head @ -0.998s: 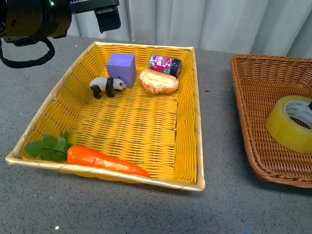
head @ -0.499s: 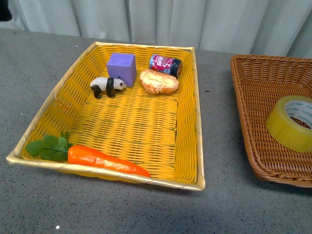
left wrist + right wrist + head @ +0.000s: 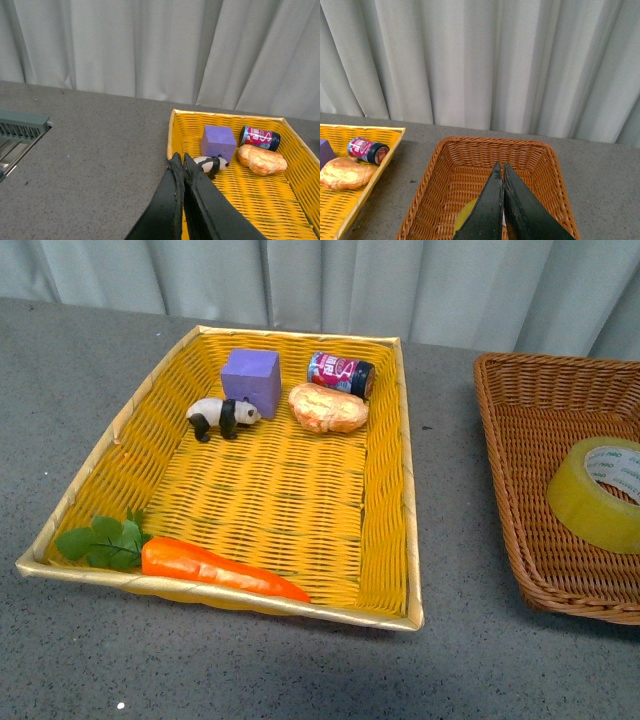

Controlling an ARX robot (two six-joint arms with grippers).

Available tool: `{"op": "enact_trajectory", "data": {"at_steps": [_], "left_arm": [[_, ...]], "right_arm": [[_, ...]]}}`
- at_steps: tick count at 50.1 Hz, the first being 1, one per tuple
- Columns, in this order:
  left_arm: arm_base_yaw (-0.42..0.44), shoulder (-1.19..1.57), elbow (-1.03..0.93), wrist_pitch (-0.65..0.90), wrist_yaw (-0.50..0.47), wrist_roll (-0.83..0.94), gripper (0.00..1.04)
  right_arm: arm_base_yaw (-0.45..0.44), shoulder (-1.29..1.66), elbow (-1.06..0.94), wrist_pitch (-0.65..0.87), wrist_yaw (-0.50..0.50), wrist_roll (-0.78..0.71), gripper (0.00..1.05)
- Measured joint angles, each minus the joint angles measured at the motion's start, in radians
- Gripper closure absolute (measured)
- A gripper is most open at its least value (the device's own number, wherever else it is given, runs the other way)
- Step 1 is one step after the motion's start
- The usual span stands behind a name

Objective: Move tape to another basket

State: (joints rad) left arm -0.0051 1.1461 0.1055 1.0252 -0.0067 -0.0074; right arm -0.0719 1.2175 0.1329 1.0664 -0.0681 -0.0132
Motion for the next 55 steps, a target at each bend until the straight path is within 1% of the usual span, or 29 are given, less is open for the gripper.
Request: {"op": "enact_trajectory", "data": {"at_steps": [4,9,16,17,36,48,55], "left_arm": [[0.003,-0.056,-0.020,-0.037,0.002,0.000,1.01],[0.003,-0.131,-0.040,-0.090,0.005,0.000,1.01],[0.003,-0.232,-0.063,-0.166,0.006,0.000,1.01],[0.003,-0.415,-0.084,-0.321,0.006,0.000,1.01],[0.003,-0.632,-0.085,-0.515,0.006,0.000,1.01],[0.003,-0.784,-0.085,-0.661,0.006,0.000,1.01],[0.003,-0.834,-0.085,-0.710,0.006,0.000,1.01]], "right_arm": [[0.042,-0.058,-0.024,-0.035,0.062,0.001,1.04],[0.068,-0.133,-0.051,-0.083,0.062,0.001,1.04],[0.068,-0.233,-0.077,-0.154,0.069,0.002,1.04],[0.069,-0.422,-0.113,-0.307,0.068,0.002,1.04],[0.069,-0.650,-0.128,-0.508,0.068,0.003,1.04],[0.069,-0.818,-0.128,-0.666,0.068,0.003,1.04],[0.069,-0.871,-0.128,-0.719,0.068,0.003,1.04]]}}
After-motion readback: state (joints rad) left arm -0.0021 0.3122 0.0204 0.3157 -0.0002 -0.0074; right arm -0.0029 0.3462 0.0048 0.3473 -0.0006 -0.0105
